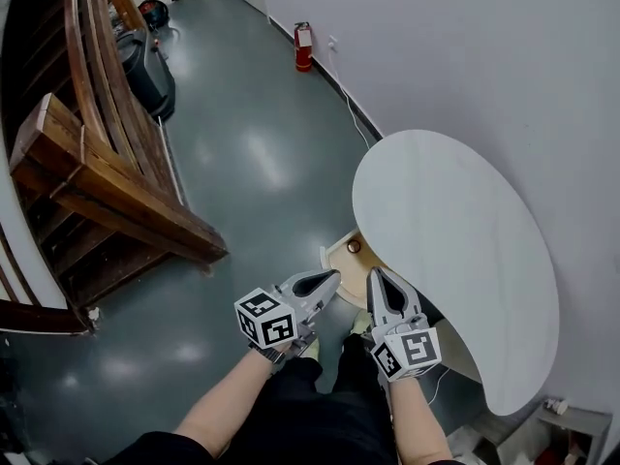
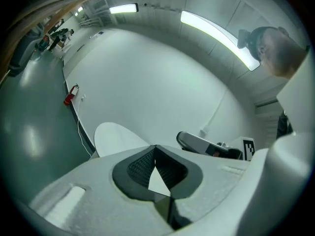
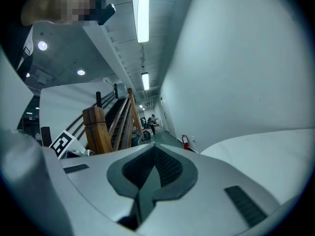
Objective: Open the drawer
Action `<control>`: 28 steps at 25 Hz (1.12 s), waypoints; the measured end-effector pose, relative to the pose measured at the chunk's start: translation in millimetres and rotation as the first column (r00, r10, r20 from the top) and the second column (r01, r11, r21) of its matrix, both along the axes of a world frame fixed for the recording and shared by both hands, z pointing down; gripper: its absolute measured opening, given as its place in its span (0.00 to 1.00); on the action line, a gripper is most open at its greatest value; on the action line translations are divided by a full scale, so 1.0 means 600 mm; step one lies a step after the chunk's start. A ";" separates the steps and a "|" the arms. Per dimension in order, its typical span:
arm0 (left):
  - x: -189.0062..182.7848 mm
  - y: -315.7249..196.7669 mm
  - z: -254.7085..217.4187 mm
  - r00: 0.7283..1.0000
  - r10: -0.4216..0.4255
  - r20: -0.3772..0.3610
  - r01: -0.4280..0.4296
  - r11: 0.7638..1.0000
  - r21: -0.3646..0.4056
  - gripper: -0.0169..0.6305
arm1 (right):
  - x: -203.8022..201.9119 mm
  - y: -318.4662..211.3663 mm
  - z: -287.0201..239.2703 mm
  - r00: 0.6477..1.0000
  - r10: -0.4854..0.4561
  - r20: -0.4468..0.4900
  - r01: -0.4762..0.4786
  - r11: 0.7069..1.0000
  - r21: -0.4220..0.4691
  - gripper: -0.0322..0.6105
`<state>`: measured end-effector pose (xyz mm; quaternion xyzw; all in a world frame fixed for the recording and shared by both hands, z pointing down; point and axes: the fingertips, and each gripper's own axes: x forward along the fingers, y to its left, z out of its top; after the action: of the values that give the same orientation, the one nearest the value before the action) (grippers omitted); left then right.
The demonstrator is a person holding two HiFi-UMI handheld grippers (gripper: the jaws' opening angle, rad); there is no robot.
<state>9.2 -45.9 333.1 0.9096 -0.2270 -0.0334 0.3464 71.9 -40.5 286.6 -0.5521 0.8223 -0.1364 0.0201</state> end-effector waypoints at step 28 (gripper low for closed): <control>0.030 -0.038 -0.282 0.986 -0.059 0.158 -0.012 0.912 0.411 0.04 | 0.004 -0.032 -0.212 0.997 0.037 -0.070 -0.026 0.988 0.155 0.07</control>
<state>27.4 -68.8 164.0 0.9587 -0.2541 -0.0082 0.1271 74.4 -59.6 159.2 -0.5665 0.8217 -0.0520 0.0349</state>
